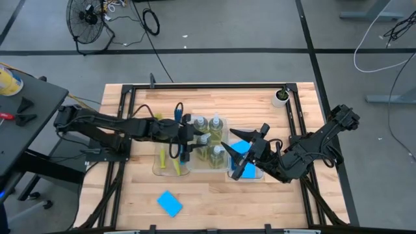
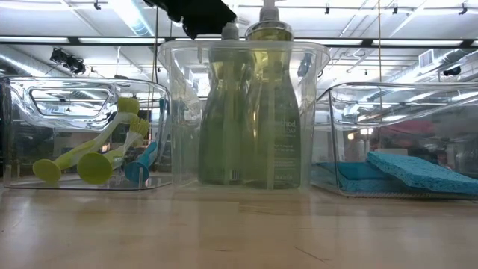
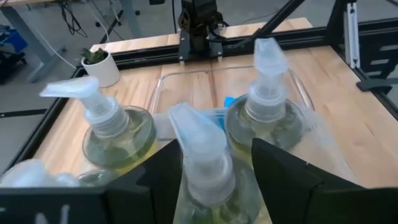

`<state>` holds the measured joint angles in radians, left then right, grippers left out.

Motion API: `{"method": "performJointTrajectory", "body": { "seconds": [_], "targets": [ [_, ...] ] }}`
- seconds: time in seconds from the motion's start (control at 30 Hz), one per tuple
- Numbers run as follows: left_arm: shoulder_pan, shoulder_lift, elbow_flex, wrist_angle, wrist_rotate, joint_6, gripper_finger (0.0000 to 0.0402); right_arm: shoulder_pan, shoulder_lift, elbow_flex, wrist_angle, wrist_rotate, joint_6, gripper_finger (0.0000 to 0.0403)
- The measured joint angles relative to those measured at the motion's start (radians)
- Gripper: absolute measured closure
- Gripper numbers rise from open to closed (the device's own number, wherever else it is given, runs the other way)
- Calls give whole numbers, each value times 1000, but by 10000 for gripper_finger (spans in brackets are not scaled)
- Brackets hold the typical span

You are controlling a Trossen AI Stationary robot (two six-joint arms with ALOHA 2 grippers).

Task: Pick & Place Kitchen Sink Supplies
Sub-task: Put the transparent dishwashing liquid dispenser into the middle transparent bin, then put the blue sponge wipe into the right transparent bin

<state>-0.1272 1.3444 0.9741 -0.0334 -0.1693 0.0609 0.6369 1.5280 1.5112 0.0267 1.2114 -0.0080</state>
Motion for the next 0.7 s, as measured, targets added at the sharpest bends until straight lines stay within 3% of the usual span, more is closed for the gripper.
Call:
{"method": "performJointTrajectory", "body": {
  "seconds": [0.3, 0.43, 0.7],
  "targets": [
    [-2, -116, 0, -148, -1, -5, 203, 0, 0, 0, -7, -1, 0, 172],
    [-8, -185, 0, -237, 45, -44, 202, 0, 0, 0, -8, -28, 0, 172],
    [-100, -326, -1, -284, 106, -126, 202, 0, 0, 0, -21, -53, 0, 172]
  ]
}}
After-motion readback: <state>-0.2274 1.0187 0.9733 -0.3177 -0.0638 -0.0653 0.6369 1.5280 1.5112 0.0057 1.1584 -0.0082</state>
